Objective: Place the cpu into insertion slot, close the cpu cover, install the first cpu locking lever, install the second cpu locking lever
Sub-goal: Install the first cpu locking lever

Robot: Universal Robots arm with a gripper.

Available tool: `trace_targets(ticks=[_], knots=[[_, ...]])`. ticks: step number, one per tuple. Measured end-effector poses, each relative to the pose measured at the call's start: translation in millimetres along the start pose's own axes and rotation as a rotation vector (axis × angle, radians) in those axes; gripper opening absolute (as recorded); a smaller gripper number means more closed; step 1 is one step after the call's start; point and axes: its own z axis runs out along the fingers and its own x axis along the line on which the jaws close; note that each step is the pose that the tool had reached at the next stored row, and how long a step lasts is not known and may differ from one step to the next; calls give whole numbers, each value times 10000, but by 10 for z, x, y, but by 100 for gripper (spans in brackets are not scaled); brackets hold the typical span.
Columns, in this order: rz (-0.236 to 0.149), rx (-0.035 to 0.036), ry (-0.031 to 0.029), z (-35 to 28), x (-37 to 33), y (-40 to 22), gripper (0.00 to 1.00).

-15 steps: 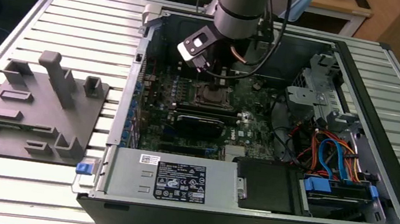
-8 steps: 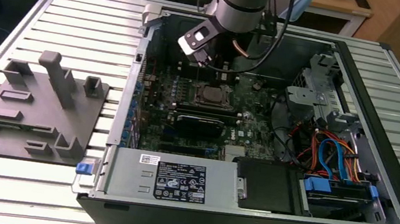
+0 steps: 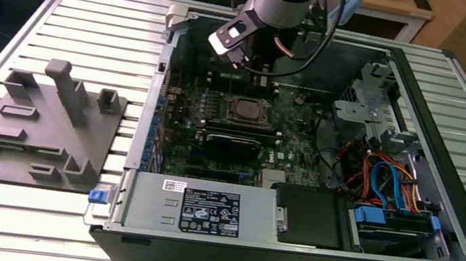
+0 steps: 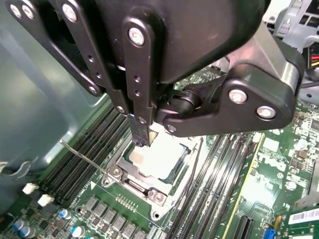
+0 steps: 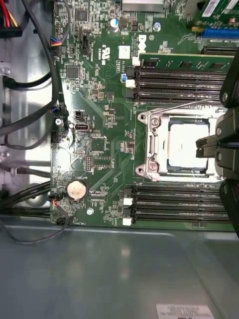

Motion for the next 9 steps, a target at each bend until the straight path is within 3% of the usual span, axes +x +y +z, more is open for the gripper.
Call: trace_targets(ticks=[3,9], knots=[[-1,1,1,-47,3,0,11],[-27,3,2,-48,3,0,11]])
